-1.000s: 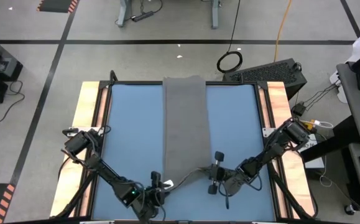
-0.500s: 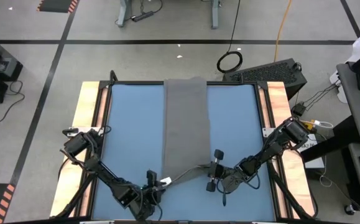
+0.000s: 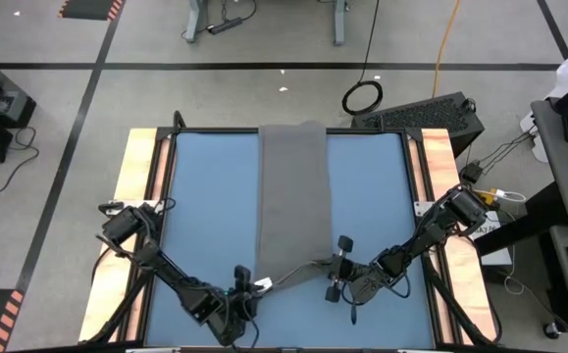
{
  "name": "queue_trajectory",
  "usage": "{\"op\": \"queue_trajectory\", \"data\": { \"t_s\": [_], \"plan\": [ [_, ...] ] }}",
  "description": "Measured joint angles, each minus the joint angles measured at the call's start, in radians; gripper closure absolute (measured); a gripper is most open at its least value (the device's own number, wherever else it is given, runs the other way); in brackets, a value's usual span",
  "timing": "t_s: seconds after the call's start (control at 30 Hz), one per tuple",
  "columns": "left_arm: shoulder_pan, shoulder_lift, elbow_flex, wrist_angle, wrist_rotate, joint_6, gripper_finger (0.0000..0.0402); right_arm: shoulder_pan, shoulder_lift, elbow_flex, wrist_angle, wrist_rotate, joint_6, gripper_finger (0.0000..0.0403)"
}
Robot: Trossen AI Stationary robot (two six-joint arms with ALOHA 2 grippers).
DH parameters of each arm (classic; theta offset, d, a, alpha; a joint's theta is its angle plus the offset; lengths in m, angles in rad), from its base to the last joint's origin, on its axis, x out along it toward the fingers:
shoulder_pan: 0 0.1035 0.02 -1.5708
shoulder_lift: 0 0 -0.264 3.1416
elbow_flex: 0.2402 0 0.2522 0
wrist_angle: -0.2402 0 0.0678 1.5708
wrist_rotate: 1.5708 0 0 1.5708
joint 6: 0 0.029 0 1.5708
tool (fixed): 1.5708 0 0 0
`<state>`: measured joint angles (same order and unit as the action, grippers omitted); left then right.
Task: Roll towel
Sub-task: Roll the gray towel
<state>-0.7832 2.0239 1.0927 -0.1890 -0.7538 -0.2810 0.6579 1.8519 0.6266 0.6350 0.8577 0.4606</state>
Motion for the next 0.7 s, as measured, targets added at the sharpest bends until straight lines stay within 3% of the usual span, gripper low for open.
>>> {"op": "queue_trajectory", "data": {
  "t_s": [0.2,0.3,0.47,0.7],
  "plan": [
    [0.002,0.001,0.000,-0.008,0.002,-0.008,0.0387,0.004,0.000,0.000,0.005,-0.040,0.026,0.0402],
    [0.002,-0.004,-0.001,-0.012,0.013,-0.048,0.0385,0.005,-0.002,0.000,0.006,-0.115,0.044,0.0402],
    [0.004,-0.060,0.002,-0.008,0.177,-0.156,0.0384,0.025,-0.044,0.000,0.020,-0.273,0.054,0.0402],
    [0.007,-0.167,0.003,0.031,0.343,-0.354,0.0384,0.099,-0.093,0.000,0.025,-0.415,0.079,0.0402]
  ]
}}
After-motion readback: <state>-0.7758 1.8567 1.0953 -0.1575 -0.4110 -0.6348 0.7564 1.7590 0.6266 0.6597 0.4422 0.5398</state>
